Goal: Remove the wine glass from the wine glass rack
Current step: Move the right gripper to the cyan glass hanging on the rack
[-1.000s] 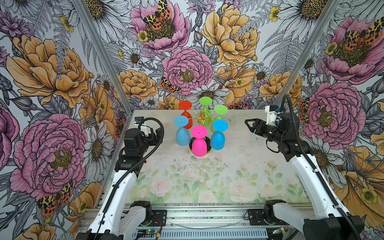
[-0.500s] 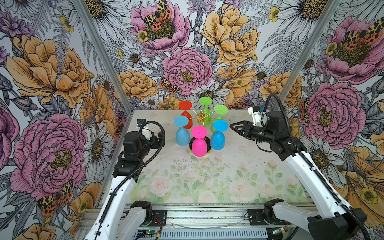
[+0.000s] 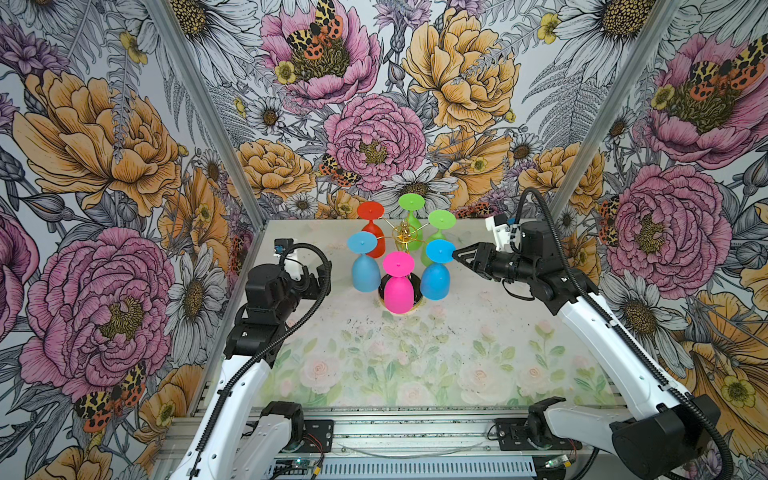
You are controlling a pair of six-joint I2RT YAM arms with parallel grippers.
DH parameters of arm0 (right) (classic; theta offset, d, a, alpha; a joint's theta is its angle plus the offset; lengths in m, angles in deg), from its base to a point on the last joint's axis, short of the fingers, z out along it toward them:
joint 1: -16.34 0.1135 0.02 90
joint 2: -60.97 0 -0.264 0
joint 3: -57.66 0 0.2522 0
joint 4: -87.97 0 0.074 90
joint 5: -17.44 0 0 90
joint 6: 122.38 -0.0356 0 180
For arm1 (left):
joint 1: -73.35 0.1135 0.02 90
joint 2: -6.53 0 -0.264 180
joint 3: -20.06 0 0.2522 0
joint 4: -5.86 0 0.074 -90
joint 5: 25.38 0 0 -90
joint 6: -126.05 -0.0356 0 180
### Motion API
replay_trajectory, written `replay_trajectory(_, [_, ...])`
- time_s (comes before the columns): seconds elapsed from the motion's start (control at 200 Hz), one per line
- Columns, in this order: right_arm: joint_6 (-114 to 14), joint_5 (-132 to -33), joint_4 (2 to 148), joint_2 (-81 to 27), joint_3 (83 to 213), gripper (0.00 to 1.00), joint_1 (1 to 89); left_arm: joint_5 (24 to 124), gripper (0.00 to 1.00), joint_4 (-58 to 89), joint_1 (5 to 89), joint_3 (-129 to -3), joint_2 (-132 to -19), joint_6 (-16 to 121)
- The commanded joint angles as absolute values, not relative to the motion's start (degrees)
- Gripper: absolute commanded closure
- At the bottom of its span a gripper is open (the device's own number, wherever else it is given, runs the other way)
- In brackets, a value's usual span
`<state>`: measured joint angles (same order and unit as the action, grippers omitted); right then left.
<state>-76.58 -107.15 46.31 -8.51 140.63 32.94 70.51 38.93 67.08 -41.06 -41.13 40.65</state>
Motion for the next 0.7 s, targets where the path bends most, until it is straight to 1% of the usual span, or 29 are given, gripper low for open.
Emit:
replay_trajectory(0.0, [-77.66, -108.35, 49.01, -8.84, 142.19, 0.59, 33.34, 72.10, 0.01, 39.22, 66.67, -40.80, -40.32, 41.32])
replay_trajectory(0.165, [-78.78, -108.76, 50.59, -9.56, 141.72, 0.63, 33.44, 72.31, 0.01, 39.16, 66.67, -40.76, -40.23, 41.32])
replay_trajectory(0.38, [-79.27, -108.86, 52.06, -10.65, 141.21, 0.64, 33.54, 72.27, 0.01, 39.17, 66.67, -40.68, -39.97, 41.33])
replay_trajectory(0.691, [-79.54, -109.02, 52.80, -11.49, 140.94, 0.72, 33.78, 72.19, 0.01, 39.21, 66.52, -40.64, -39.97, 41.23])
